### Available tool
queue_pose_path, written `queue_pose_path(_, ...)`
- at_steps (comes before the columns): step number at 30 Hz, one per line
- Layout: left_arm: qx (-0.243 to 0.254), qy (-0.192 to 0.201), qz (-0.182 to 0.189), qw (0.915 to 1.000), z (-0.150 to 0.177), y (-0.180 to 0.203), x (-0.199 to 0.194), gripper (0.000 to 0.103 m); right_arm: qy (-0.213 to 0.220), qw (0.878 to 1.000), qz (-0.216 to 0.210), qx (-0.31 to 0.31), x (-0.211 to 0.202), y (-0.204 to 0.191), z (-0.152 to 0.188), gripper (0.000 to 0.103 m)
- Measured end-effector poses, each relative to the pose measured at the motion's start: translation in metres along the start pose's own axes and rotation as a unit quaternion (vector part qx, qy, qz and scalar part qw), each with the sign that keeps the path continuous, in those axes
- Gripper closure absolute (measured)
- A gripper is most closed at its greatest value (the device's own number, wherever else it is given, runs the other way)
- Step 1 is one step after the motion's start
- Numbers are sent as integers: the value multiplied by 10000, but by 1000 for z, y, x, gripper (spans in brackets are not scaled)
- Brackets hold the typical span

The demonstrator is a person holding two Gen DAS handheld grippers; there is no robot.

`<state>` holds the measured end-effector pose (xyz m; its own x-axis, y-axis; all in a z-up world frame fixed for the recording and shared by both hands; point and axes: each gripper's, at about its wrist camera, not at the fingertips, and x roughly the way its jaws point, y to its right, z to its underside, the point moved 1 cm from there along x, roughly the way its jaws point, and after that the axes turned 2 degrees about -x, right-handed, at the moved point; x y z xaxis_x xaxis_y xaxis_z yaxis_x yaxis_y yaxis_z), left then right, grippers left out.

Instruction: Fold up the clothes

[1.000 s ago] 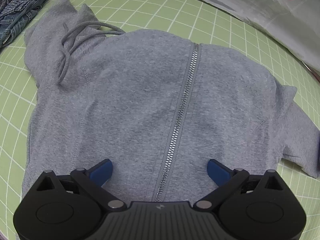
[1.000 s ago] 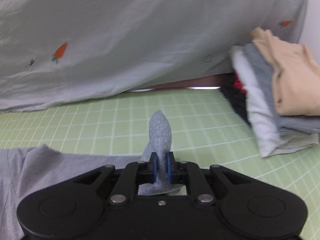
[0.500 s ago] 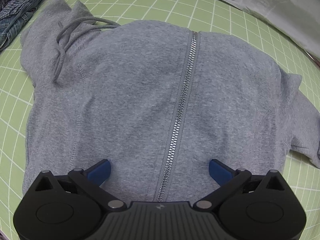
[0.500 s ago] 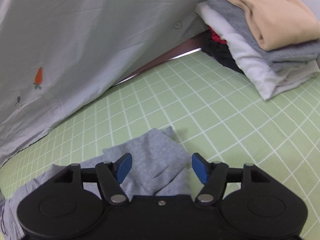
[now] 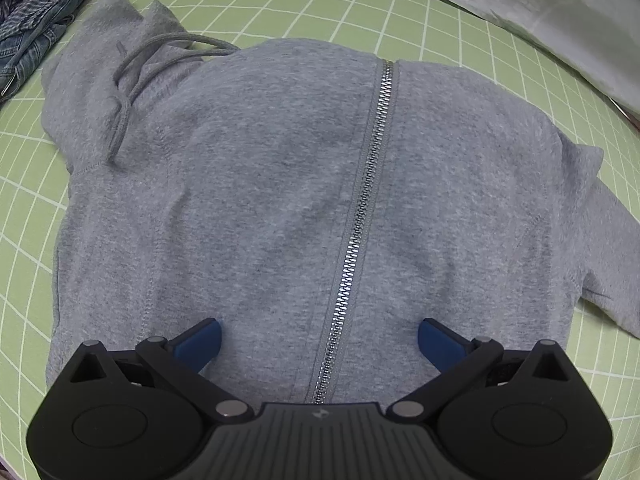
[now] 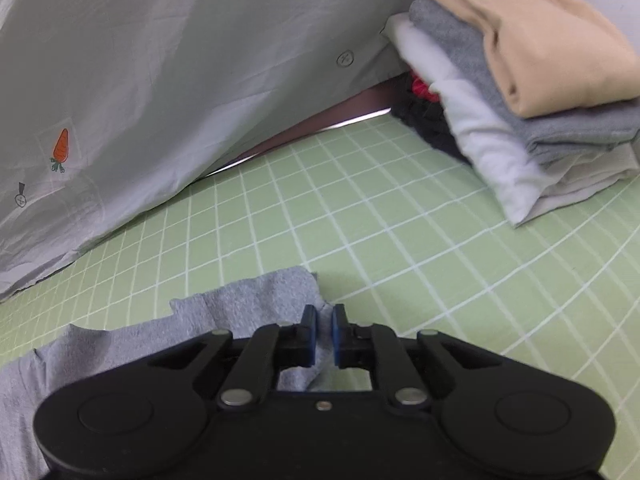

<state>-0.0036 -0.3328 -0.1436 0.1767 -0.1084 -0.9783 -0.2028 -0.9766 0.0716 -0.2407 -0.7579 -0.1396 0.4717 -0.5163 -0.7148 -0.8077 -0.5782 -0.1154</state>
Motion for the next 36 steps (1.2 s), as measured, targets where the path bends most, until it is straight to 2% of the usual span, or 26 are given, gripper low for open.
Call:
queue_pose_path(3,33,11,26,10000,4,-3,-4,0,239,9987,443,-70,-19,24,-2,96)
queue_pose_path(5,42,16,35,10000,9,-4,-7,0,316,9961,811,122,-29,53,2,96)
queue_pose_path(7,27,20,47,10000,12,-5,-10,0,330,9911,1255,286,-37,84,6,96)
queue_pose_path(10,-10,40,70,10000,15,-11,-16,0,285,9843,1654,552,-43,123,13,96)
queue_pose_path(16,-118,234,173,9995,18,-11,-33,0,257,9768,1989,752,-51,157,25,96)
queue_pose_path(20,-204,427,192,9987,33,-25,-54,0,224,9757,2039,773,-56,156,31,95)
queue_pose_path(21,-257,482,188,9983,29,-14,-56,0,214,9754,2052,774,-58,156,32,95)
queue_pose_path(23,-392,620,196,9971,30,-12,-60,0,190,9749,2090,749,-62,154,35,90)
queue_pose_path(24,-469,698,202,9963,33,-14,-63,0,180,9748,2110,705,-66,151,38,84)
queue_pose_path(25,-541,763,201,9954,38,-16,-66,0,184,9748,2128,649,-70,148,42,72)
queue_pose_path(27,-656,846,155,9941,50,-23,-70,0,248,9800,1938,373,-82,134,50,58)
queue_pose_path(29,-753,904,79,9930,61,-31,-74,0,306,9853,1680,23,-93,113,60,50)
queue_pose_path(31,-833,932,-13,9922,74,-43,-77,0,277,9886,1456,-276,-99,92,71,36)
queue_pose_path(36,-1159,884,-178,9892,108,-80,-87,0,-18,9939,760,-799,-103,41,97,24)
